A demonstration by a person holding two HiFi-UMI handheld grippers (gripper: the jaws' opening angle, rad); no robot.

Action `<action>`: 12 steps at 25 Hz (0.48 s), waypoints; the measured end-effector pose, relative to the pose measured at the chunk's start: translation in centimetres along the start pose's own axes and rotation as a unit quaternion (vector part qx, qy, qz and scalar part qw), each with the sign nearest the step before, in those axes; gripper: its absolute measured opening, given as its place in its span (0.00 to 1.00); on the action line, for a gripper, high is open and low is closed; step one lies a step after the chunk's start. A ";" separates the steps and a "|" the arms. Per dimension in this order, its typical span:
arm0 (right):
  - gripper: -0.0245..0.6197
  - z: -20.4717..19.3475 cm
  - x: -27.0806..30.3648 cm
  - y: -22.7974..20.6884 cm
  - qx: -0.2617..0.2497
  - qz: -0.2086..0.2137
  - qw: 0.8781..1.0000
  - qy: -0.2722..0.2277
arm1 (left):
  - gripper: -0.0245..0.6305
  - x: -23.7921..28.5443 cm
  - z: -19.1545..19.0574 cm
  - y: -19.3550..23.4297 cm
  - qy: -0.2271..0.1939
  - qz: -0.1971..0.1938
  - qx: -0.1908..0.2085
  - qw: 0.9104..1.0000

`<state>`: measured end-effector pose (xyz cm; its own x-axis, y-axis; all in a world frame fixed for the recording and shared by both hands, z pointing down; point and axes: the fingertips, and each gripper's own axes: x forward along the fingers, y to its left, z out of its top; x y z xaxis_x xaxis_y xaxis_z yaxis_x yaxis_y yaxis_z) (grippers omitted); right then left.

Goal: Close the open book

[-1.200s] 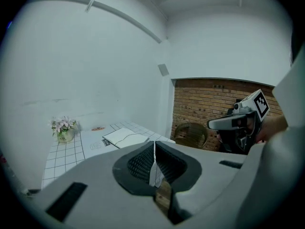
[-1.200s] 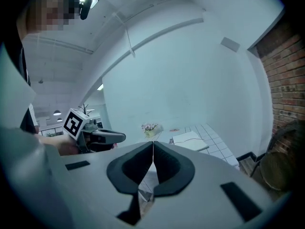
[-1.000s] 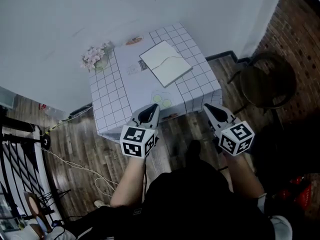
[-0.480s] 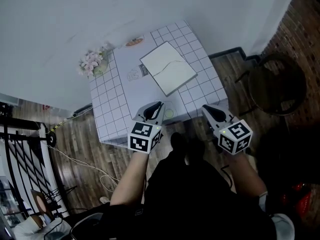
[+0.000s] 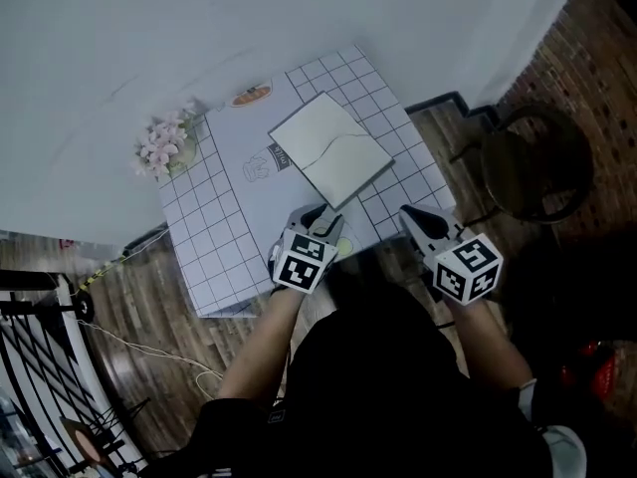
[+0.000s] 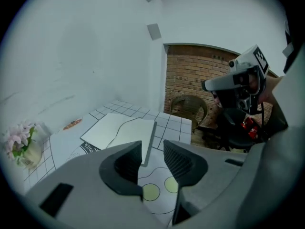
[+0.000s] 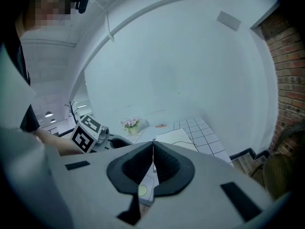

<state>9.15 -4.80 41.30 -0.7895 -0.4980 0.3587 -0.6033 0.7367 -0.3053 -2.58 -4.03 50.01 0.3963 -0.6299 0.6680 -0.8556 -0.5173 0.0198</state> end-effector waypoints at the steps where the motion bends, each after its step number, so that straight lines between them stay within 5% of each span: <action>1: 0.05 0.0 0.4 0.1 0.002 -0.006 1.000 -0.001 | 0.23 0.8 -0.6 0.3 0.004 -0.010 0.008 1.000; 12: 0.05 -2.3 5.0 -2.3 0.037 -0.026 0.999 0.020 | 0.33 7.4 -4.6 3.0 0.087 -0.054 0.059 0.993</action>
<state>6.84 -7.89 45.82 -0.7529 -0.5149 0.4098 -0.6510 0.6741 -0.3491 -3.73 -7.53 58.43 0.4108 -0.4625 0.7857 -0.7625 -0.6468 0.0179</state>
